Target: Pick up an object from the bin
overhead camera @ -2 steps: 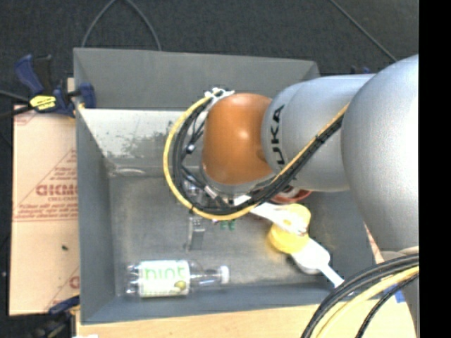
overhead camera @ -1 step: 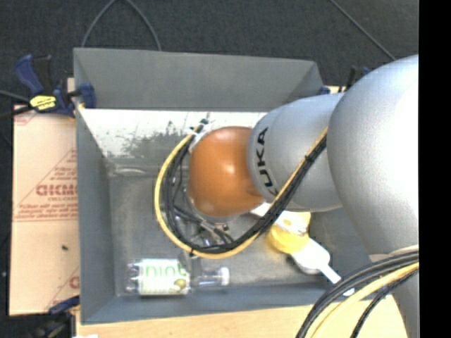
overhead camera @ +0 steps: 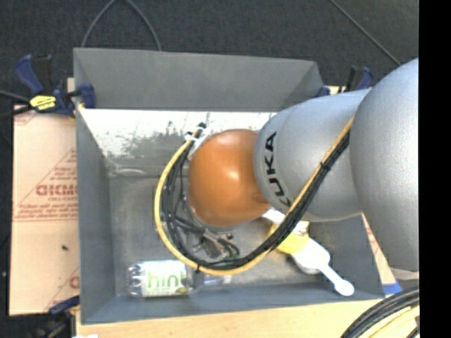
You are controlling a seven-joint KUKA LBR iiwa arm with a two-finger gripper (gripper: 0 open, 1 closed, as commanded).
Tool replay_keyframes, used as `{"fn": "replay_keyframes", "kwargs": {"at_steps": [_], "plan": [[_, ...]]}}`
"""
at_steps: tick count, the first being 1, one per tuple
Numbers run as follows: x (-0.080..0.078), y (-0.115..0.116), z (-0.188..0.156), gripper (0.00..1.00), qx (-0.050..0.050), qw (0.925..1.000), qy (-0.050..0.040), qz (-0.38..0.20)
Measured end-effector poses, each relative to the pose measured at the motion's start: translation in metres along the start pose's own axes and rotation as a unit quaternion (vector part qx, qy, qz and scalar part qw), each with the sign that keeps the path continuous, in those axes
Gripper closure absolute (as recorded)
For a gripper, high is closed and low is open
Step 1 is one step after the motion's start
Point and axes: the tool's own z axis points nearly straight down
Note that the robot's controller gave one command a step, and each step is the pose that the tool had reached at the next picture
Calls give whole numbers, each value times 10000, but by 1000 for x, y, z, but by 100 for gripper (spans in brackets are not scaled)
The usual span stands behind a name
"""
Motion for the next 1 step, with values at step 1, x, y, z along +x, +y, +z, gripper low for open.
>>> {"fn": "replay_keyframes", "kwargs": {"at_steps": [1], "plan": [[12, 4, 30, 0, 9, 9965, -49, -838]]}}
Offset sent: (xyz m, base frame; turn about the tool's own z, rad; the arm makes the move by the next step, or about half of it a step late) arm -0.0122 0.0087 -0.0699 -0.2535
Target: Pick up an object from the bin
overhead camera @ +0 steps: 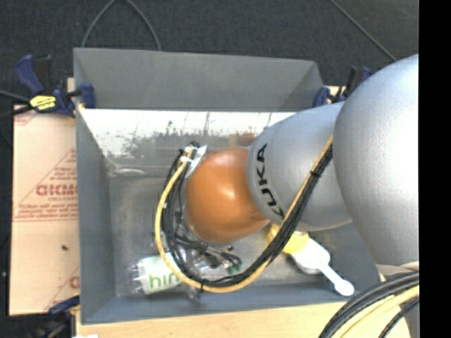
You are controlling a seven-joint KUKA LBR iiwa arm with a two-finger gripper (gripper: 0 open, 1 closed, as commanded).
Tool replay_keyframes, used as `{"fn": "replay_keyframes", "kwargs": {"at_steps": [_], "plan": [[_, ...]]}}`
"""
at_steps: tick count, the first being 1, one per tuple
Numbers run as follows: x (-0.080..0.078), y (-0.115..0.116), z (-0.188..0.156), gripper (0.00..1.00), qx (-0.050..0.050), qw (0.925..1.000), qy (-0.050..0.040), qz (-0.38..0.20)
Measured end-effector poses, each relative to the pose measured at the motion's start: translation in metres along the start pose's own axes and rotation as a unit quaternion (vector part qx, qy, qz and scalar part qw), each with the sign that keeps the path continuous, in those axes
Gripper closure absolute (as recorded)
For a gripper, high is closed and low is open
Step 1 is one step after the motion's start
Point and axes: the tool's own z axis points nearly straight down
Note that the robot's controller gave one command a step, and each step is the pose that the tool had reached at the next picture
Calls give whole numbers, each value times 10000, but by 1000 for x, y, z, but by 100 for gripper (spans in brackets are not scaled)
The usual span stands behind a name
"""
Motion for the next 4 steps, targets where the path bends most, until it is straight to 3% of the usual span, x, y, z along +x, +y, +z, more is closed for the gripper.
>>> {"fn": "replay_keyframes", "kwargs": {"at_steps": [1, 2, 4], "plan": [[-10, 4, 36, 0, 13, 9992, -42, -405], [-9, 9, 39, 100, 3, 9999, -14, -119], [-9, 10, 28, 100, 0, 10000, -12, -69]]}}
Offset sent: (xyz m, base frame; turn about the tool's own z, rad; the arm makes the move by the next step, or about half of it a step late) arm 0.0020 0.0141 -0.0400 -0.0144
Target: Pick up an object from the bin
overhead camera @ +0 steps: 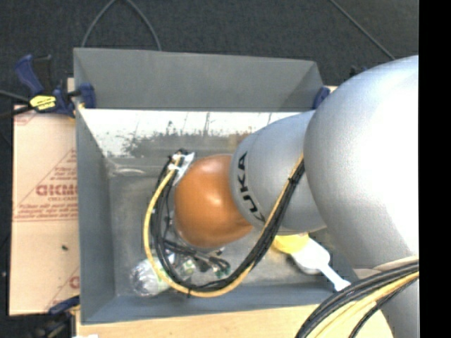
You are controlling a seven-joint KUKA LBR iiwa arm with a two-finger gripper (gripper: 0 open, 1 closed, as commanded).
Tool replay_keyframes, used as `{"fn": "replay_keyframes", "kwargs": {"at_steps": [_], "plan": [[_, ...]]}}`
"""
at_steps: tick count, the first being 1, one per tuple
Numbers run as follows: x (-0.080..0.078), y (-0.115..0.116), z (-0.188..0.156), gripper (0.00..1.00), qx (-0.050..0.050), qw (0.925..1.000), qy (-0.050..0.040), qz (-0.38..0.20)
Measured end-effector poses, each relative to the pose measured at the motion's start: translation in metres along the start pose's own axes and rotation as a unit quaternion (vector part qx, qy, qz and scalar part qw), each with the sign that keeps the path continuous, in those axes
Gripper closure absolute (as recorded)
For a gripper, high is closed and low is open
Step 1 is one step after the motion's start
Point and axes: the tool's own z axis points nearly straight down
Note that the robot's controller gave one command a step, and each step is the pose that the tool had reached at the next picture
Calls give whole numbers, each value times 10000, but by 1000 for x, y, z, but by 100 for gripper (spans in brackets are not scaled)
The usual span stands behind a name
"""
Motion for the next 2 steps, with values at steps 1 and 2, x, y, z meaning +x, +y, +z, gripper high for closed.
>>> {"fn": "replay_keyframes", "kwargs": {"at_steps": [1, 2], "plan": [[0, 0, -22, 100, 1, 10000, 4, 0], [0, 0, -61, 100, -5, 10000, 31, 6]]}}
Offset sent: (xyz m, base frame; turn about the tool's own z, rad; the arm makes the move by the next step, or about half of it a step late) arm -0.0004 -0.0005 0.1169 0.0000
